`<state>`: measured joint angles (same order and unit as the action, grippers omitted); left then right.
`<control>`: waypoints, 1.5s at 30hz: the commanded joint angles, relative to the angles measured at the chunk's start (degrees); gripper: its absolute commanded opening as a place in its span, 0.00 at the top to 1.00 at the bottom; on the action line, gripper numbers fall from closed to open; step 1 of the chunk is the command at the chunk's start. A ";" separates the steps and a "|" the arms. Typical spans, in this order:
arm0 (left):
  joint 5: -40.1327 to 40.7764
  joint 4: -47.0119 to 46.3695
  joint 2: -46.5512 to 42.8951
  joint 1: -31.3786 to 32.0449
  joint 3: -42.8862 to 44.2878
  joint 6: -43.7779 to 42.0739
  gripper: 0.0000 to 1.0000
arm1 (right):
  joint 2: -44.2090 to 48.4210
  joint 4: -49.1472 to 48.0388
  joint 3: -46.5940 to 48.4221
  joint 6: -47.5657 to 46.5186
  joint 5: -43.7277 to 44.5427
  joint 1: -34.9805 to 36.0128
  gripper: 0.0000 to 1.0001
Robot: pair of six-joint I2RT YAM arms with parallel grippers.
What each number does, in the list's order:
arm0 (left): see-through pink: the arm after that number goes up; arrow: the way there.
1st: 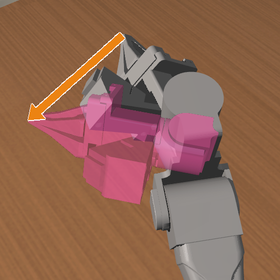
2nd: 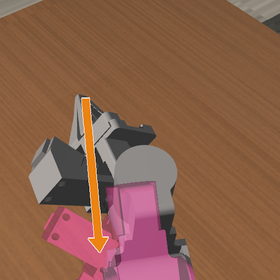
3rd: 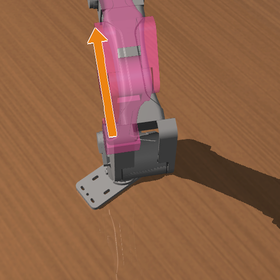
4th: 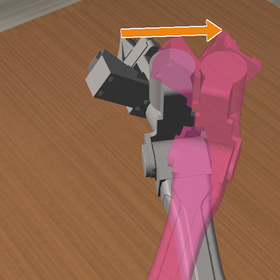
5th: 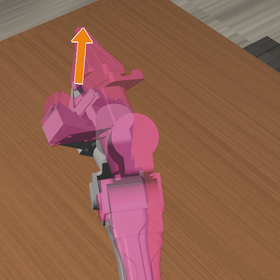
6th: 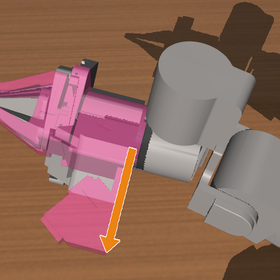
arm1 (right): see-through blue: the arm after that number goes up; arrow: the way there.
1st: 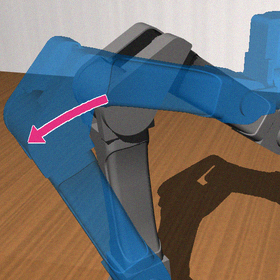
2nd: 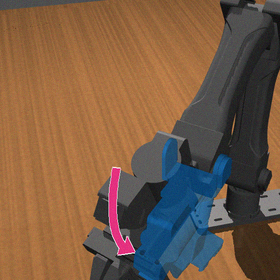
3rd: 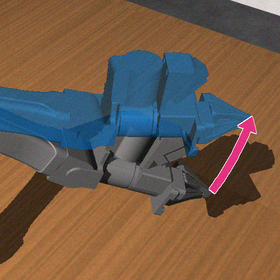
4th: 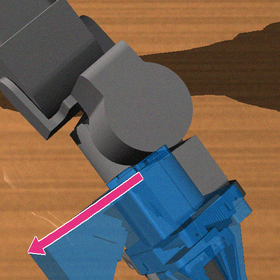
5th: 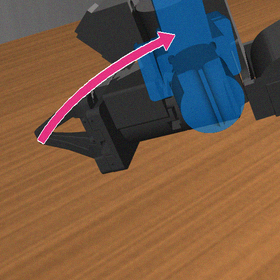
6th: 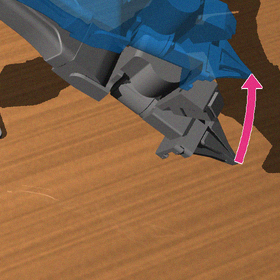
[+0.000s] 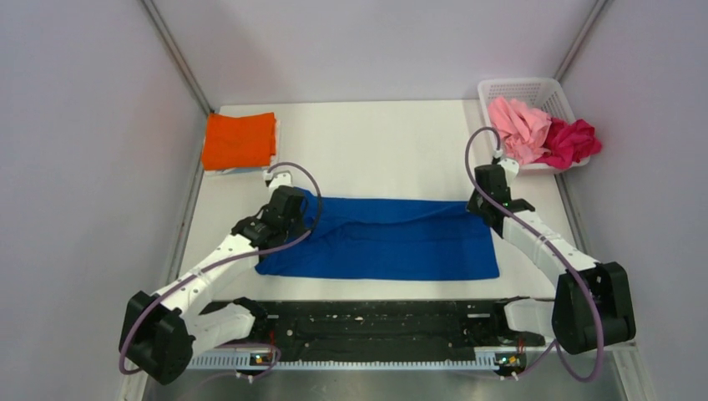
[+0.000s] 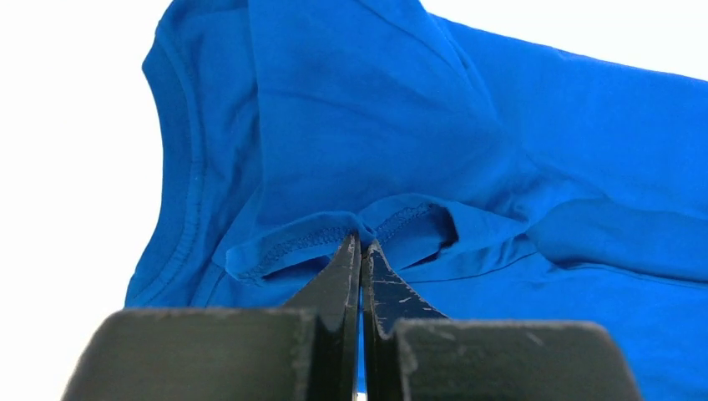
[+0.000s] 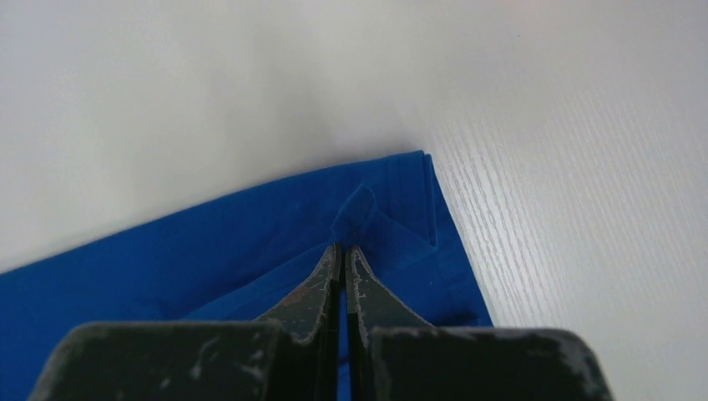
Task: Fold and stack the t-shirts
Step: Fold the other side of the tshirt into a rectangle
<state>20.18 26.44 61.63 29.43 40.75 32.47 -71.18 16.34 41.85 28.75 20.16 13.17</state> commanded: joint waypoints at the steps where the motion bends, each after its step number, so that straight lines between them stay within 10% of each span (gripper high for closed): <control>1: 1.64 0.29 -2.42 0.33 -1.74 2.50 1.00 | 2.18 0.84 -1.83 2.16 2.17 0.95 1.00; 15: -1.61 1.19 -3.68 0.51 -3.81 4.59 1.00 | 3.80 3.48 -3.42 4.09 5.20 1.68 0.96; 22: -3.71 9.45 -6.93 1.04 -3.12 8.45 0.77 | 7.70 11.75 -3.86 8.64 8.14 1.68 0.56; 27: -5.94 16.47 -14.99 1.91 -1.66 10.55 0.31 | 17.50 18.26 -2.41 11.14 12.78 1.65 0.03; 32: -6.21 8.46 -19.31 1.99 -1.78 8.31 0.01 | 27.32 11.90 -5.94 10.09 8.87 1.66 0.01; 45: -6.32 -6.92 11.25 1.71 5.21 5.74 0.01 | 26.33 5.65 -7.86 5.87 -1.83 1.68 0.01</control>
<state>16.03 22.87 67.75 31.18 41.85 39.92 -43.99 24.60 34.06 36.10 20.62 14.26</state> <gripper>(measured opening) 0.990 0.985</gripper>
